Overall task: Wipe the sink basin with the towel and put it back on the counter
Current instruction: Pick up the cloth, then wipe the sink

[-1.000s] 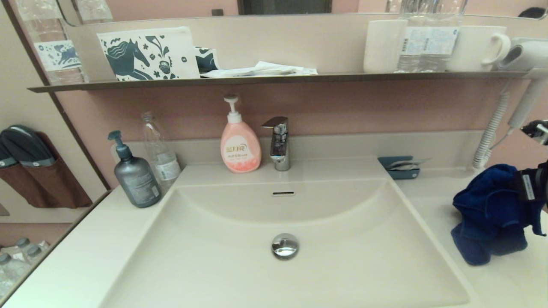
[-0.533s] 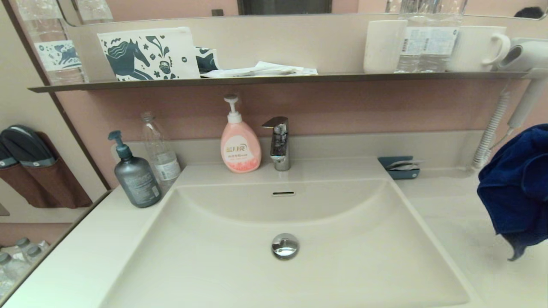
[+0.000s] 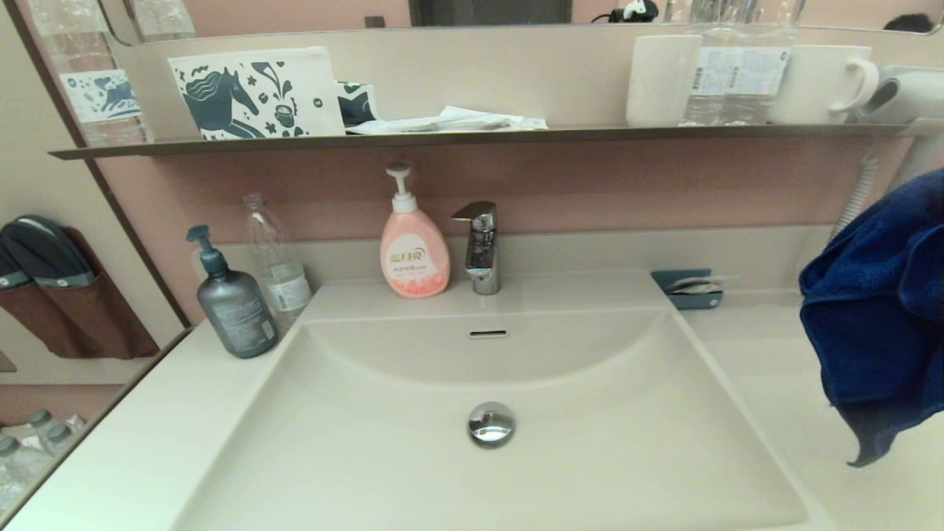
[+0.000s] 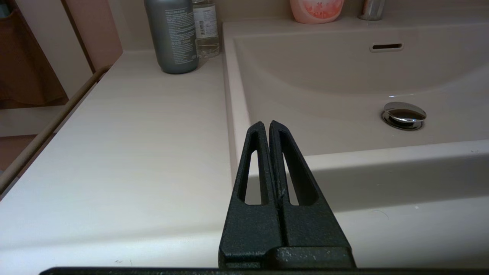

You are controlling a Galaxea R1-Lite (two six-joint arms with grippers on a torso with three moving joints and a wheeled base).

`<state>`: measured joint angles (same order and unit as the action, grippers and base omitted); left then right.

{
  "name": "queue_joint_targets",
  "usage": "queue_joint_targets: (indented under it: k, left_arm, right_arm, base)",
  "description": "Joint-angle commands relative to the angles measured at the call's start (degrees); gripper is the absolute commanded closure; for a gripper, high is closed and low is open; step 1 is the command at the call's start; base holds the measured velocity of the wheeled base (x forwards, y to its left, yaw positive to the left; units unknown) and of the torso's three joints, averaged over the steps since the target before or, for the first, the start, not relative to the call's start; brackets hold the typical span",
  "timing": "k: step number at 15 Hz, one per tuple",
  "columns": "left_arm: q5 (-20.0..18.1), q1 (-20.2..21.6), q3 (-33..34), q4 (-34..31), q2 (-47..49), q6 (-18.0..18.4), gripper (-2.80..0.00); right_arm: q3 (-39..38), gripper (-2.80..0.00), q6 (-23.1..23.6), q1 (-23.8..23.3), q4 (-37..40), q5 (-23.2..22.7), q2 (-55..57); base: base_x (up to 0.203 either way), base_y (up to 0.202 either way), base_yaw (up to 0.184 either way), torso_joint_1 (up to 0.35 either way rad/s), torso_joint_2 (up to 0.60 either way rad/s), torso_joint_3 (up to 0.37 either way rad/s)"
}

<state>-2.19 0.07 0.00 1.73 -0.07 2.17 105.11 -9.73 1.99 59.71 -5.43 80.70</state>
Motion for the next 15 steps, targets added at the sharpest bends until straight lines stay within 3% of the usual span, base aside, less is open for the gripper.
queue_joint_targets:
  k: [1, 5, 12, 15]
  left_arm:
    - [0.0, 0.01, 0.0, 0.03, 0.07, 0.03, 0.0]
    - [0.0, 0.01, 0.0, 0.03, 0.07, 0.03, 0.0]
    - [0.0, 0.01, 0.0, 0.03, 0.07, 0.03, 0.0]
    - [0.0, 0.01, 0.0, -0.06, 0.07, 0.03, 0.0]
  right_arm:
    - [1.28, 0.0, -0.93, 5.17, 3.07, 0.92, 0.73]
    - [1.46, 0.0, -11.02, 17.6, 2.76, 7.15, 4.18]
    - [0.88, 0.0, -26.44, 29.72, -2.63, 10.66, 17.98]
    - [-1.24, 0.0, -31.39, 35.06, -2.72, 16.01, 25.22]
  base:
    - [0.0, 0.0, 0.0, 0.0, 0.0, 0.0]
    - [0.0, 0.0, 0.0, 0.0, 0.0, 0.0]
    - [0.0, 0.0, 0.0, 0.0, 0.0, 0.0]
    - [0.0, 0.0, 0.0, 0.0, 0.0, 0.0]
